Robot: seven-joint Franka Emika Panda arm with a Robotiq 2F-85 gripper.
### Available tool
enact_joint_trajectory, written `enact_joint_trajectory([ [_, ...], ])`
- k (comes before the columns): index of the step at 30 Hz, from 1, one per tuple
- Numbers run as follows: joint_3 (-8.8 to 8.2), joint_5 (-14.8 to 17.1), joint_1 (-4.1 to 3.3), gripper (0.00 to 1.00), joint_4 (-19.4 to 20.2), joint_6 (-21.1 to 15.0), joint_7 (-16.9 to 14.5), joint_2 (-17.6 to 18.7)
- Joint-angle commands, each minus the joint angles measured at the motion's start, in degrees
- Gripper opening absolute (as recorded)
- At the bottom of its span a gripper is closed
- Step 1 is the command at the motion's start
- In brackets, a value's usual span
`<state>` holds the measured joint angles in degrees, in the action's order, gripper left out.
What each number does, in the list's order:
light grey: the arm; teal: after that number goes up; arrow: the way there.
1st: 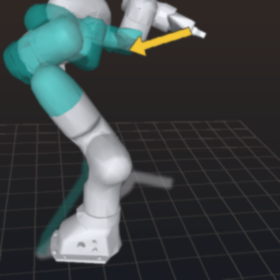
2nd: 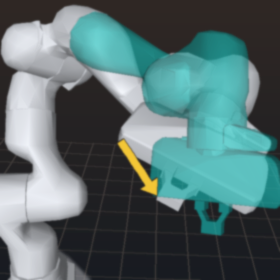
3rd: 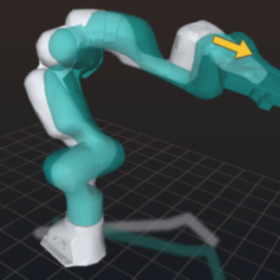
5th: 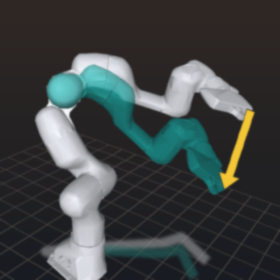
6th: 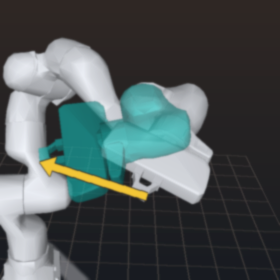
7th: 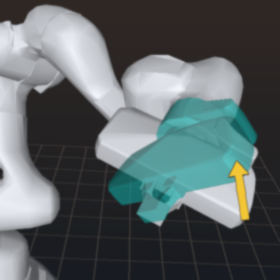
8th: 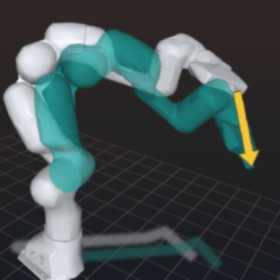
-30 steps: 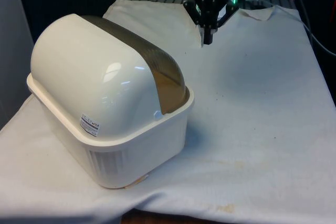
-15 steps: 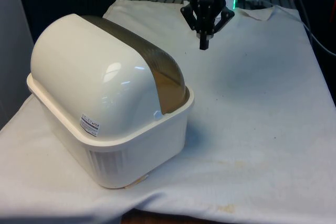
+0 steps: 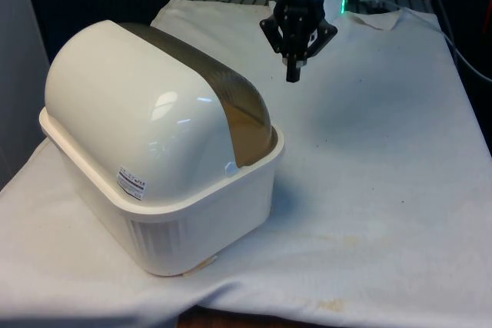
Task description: Open the lid, then close it.
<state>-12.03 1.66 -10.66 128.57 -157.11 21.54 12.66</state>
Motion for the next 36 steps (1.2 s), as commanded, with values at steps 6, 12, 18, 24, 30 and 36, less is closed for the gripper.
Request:
enact_joint_trajectory([
  [6,-1.03,-1.32,-0.40,0.00,0.29,-2.58,1.89,0.69],
  [12,-1.43,-1.78,-0.57,0.00,0.74,-3.04,3.38,0.52],
  [18,-1.72,-2.12,-0.63,0.00,1.49,-3.95,4.24,0.46],
  [24,-2.06,-2.58,-0.69,0.00,2.35,-5.90,5.10,0.74],
  [30,-2.46,-4.58,-0.69,0.00,3.09,-7.39,6.99,0.57],
  [36,-3.09,-6.93,-0.69,0.00,3.50,-8.08,8.94,0.29],
])
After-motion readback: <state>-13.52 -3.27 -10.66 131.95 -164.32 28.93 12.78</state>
